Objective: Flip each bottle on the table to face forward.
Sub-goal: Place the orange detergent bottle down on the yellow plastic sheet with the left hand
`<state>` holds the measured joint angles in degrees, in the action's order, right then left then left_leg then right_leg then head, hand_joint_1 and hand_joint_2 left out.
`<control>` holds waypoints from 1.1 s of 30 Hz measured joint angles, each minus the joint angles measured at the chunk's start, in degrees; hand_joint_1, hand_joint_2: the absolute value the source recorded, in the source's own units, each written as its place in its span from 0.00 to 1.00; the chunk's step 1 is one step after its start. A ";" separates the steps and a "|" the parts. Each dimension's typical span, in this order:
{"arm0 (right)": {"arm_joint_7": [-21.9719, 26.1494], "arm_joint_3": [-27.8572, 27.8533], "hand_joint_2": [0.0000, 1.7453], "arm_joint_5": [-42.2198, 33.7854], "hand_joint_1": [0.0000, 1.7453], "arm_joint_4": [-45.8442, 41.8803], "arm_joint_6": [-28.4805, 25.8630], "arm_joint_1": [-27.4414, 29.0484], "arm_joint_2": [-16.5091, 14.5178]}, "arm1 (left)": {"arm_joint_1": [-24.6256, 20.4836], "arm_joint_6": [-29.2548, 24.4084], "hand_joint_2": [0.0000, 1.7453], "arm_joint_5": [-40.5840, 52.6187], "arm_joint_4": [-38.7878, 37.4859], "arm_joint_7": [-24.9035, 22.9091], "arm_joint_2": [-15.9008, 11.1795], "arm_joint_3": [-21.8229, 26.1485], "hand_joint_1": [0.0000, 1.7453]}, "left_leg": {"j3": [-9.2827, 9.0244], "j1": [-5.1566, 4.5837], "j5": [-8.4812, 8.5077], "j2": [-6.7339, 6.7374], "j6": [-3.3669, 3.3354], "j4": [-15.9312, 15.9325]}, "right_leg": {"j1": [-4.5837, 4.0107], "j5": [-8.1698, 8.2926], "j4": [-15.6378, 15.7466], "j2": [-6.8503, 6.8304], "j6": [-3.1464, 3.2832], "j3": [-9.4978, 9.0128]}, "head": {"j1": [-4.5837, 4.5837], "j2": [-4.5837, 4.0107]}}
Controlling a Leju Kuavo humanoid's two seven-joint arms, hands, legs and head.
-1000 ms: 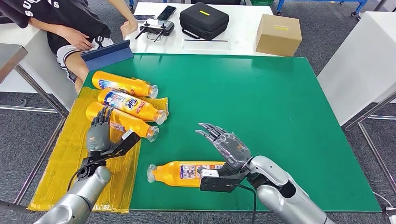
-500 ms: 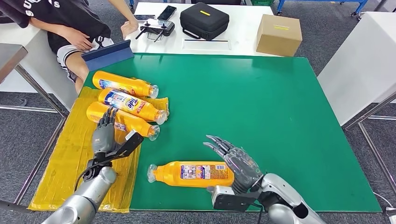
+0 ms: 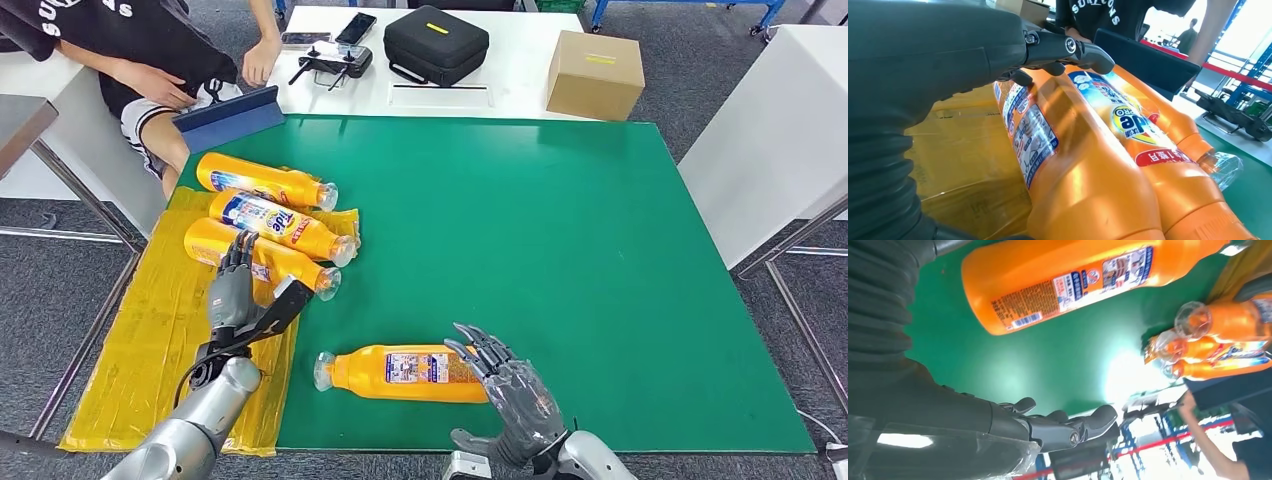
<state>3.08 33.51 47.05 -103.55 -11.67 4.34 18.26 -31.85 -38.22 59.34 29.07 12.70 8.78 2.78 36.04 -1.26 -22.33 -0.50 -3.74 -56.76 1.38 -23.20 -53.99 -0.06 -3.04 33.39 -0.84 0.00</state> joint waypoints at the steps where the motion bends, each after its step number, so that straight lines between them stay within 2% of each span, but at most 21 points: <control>1: -0.61 -0.11 1.00 1.78 0.00 0.08 -0.38 0.31 -0.46 | 0.04 -0.03 1.00 -0.07 0.00 -0.18 0.06 -0.10 0.00 | 0.00 0.00 0.00 0.00 0.00 0.00 | 0.00 0.00 0.00 0.00 0.00 0.00 | -0.01 0.00; 6: -4.41 -0.30 1.00 14.96 0.00 2.37 -2.94 0.61 -3.16 | 1.04 -0.22 1.00 -0.60 0.30 -1.00 0.17 -0.67 0.00 | 0.00 0.00 0.00 0.00 0.00 0.01 | 0.01 -0.01 0.00 0.00 0.01 -0.01 | 0.00 0.00; 9: -5.22 -0.19 1.00 18.68 0.00 4.80 -3.14 -0.40 -4.74 | 1.64 -0.25 1.00 -0.89 0.73 -1.07 0.19 -0.99 0.00 | 0.00 0.00 0.01 -0.02 0.00 0.01 | 0.01 -0.01 0.00 0.00 0.01 -0.01 | -0.01 0.00; 19: -6.81 1.20 1.00 21.33 0.00 13.45 -1.69 -6.19 -8.55 | 1.80 -0.42 1.00 -1.53 0.92 -0.92 0.25 -1.74 0.00 | -0.02 0.00 0.05 -0.03 0.01 0.01 | 0.01 0.01 -0.02 0.00 0.01 -0.05 | 0.00 0.00; 33: -7.45 3.18 1.00 21.90 0.00 20.04 -1.82 -7.99 -10.62 | 2.88 -1.03 1.00 -2.17 1.56 -0.92 0.25 -2.17 0.00 | -0.02 0.00 0.04 -0.04 0.02 0.01 | 0.01 -0.01 -0.02 0.00 0.02 -0.05 | 0.00 0.00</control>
<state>-4.37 36.68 68.95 -83.50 -13.49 -3.65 7.64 -28.97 -39.26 57.17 30.63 11.79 9.03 0.61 36.02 -1.25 -22.29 -0.53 -3.71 -56.75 1.39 -23.21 -54.01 -0.06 -3.02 33.34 -0.84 0.00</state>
